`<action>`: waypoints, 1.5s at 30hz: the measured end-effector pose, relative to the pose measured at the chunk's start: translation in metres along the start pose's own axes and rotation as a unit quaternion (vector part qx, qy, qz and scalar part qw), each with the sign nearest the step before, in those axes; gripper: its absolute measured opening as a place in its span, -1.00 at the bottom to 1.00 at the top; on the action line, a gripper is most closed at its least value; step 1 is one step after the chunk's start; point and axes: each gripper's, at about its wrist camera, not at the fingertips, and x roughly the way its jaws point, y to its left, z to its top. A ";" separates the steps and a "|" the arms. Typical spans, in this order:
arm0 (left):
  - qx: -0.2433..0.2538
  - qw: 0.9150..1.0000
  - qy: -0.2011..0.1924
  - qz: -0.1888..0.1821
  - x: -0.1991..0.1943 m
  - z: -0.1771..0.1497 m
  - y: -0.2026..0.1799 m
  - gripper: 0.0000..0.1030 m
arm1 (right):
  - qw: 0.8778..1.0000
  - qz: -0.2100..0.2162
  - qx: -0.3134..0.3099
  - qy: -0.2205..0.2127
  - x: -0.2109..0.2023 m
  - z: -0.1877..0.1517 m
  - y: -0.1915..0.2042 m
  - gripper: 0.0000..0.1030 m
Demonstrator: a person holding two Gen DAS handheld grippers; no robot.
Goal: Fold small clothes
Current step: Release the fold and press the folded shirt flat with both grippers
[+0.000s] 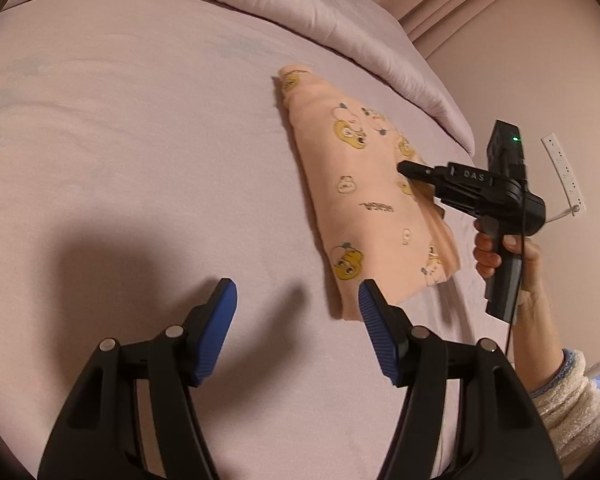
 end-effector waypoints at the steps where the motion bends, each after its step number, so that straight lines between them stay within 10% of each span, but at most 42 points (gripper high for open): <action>1: 0.002 1.000 0.000 -0.002 0.000 0.000 -0.002 0.22 | 1.000 0.004 0.007 -0.005 -0.003 0.000 -0.002 -0.53; 7: 0.018 1.000 -0.015 -0.012 0.009 0.006 -0.020 0.22 | 0.984 -0.128 -0.017 -0.121 -0.038 -0.004 0.013 -0.24; 17: 0.057 0.997 -0.052 -0.021 0.034 0.027 -0.065 -0.16 | 0.984 -0.063 -0.116 -0.118 -0.008 -0.003 0.052 -0.42; 30: 0.108 0.994 -0.008 0.013 0.073 0.030 -0.081 -0.13 | 0.992 -0.066 -0.091 -0.055 0.017 0.012 0.037 -0.44; 45: 0.088 0.996 -0.001 0.011 0.076 0.030 -0.078 -0.13 | 0.970 -0.078 -0.217 -0.074 -0.029 -0.094 0.050 -0.44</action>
